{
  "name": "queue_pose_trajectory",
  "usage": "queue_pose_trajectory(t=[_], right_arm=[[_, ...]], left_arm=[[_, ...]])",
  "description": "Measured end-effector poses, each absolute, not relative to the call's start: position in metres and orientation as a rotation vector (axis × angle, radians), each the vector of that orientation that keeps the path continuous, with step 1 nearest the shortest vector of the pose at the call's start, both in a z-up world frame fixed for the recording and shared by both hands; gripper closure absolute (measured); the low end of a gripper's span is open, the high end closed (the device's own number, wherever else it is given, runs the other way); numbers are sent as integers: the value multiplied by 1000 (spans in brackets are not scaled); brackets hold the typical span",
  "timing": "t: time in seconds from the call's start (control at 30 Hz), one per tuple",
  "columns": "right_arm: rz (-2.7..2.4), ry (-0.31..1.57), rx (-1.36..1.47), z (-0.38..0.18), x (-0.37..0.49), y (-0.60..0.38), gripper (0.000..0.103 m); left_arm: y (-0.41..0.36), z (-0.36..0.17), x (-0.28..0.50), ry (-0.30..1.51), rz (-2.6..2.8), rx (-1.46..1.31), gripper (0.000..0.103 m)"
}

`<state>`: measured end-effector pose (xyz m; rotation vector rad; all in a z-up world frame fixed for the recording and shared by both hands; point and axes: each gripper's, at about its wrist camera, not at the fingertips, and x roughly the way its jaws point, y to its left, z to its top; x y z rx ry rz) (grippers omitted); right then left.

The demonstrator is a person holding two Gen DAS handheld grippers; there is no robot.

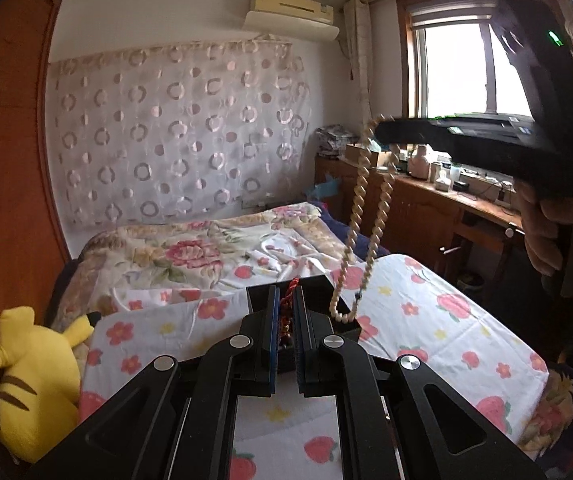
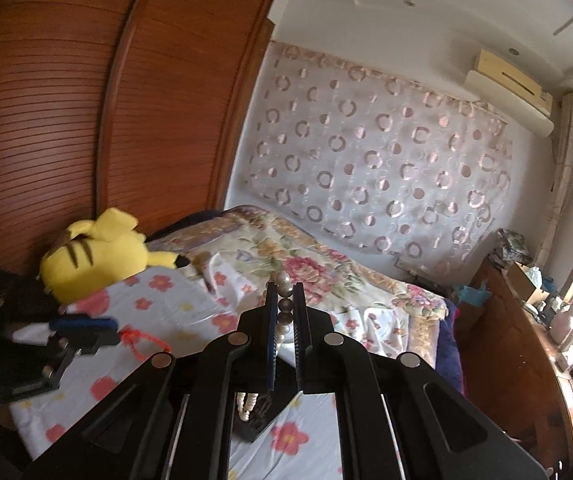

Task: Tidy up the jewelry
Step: 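Lift the pearl necklace high with the right gripper while the left gripper carries the red bracelet to the box, then release the necklace into the box with the right gripper while the left gripper drops the red bracelet in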

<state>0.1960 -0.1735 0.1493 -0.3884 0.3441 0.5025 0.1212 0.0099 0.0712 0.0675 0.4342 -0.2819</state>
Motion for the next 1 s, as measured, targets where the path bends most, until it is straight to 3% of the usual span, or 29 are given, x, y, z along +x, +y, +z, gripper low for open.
queue_pose_trajectory(t=[0.33, 1.0], right_arm=[[431, 404, -384, 138, 258, -161, 95], [486, 688, -302, 20, 284, -161, 94]], left_arm=[[-3, 57, 155, 477, -263, 101, 98], [-12, 32, 206, 567, -228, 108, 98]])
